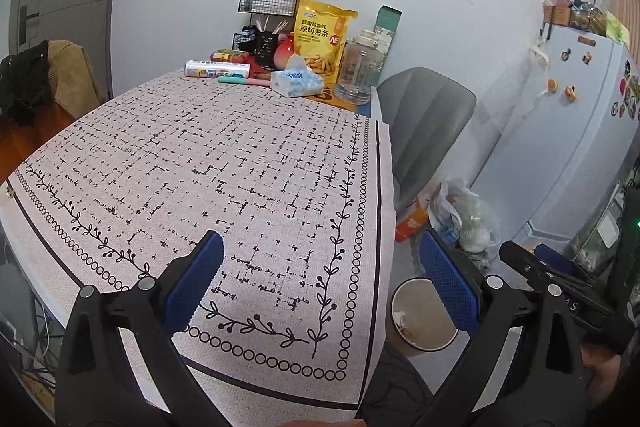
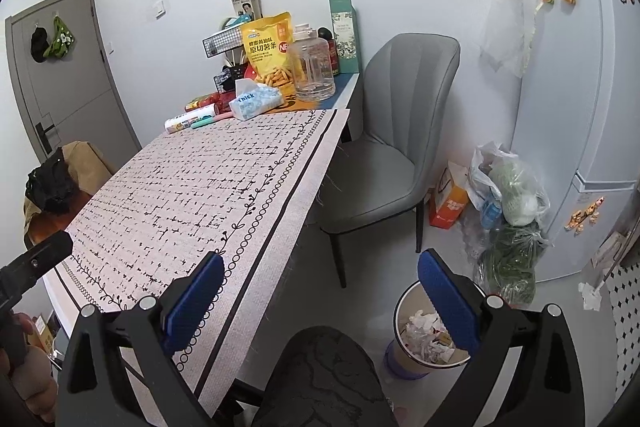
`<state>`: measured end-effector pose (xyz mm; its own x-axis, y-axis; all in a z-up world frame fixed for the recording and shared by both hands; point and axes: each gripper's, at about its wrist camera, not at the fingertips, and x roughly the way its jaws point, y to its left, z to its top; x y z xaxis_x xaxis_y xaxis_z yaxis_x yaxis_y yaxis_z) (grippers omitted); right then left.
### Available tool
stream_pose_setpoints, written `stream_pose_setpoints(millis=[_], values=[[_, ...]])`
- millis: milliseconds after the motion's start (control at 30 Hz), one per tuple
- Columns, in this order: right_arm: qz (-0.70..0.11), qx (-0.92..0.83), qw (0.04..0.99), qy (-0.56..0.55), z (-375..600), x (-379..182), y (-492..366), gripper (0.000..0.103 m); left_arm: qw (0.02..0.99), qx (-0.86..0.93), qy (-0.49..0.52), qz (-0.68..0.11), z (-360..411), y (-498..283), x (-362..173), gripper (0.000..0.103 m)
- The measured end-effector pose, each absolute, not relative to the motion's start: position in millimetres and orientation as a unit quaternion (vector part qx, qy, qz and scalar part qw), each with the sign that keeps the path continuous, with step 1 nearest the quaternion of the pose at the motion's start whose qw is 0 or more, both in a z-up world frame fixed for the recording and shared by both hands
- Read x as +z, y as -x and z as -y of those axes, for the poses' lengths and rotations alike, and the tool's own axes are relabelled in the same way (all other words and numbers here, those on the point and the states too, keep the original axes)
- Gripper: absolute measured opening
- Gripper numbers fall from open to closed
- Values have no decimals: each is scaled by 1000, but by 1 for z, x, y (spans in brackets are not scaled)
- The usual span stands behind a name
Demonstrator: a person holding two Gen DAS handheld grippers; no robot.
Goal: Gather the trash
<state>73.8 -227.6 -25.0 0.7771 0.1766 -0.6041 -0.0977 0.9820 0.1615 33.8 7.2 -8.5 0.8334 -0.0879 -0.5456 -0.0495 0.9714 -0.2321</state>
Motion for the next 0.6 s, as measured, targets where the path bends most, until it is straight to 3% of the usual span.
stream_pose_setpoints(millis=[600], values=[[-333, 88, 937, -61, 217, -34, -75, 95, 950, -6, 116, -291, -3, -36, -13, 97]])
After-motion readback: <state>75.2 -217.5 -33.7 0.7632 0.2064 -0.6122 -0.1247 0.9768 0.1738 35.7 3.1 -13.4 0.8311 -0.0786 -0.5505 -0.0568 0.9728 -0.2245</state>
